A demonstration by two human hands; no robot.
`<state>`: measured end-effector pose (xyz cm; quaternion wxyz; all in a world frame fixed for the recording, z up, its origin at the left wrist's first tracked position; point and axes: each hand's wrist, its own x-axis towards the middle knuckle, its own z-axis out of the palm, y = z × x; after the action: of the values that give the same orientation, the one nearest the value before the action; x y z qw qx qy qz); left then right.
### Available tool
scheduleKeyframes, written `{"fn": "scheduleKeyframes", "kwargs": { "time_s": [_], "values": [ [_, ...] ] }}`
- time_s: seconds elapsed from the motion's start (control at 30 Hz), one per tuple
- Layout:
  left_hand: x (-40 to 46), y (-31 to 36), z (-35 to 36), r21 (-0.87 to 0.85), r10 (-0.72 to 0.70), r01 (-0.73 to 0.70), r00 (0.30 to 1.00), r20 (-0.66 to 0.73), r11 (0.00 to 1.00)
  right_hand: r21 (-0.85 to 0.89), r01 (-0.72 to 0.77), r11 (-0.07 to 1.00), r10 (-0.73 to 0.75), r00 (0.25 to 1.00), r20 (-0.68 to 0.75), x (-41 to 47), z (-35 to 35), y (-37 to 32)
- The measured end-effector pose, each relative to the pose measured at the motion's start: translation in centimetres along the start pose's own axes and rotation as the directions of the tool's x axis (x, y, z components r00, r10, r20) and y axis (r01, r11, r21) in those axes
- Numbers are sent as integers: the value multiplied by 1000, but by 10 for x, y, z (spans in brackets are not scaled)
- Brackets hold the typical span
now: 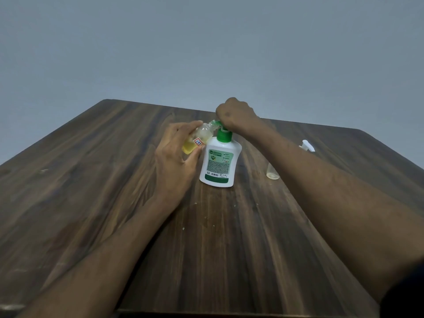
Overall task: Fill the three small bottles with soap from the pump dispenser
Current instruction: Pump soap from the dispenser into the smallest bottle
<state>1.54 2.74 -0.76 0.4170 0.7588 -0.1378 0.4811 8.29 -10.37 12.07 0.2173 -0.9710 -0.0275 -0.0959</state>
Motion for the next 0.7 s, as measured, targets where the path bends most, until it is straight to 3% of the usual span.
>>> {"fn": "scheduleKeyframes", "kwargs": {
  "time_s": [0.7],
  "values": [
    [-2, -1, 1, -3, 7, -7, 1000, 4, 1000, -16, 6, 1000, -6, 1000, 10, -3, 0, 0]
  ]
}}
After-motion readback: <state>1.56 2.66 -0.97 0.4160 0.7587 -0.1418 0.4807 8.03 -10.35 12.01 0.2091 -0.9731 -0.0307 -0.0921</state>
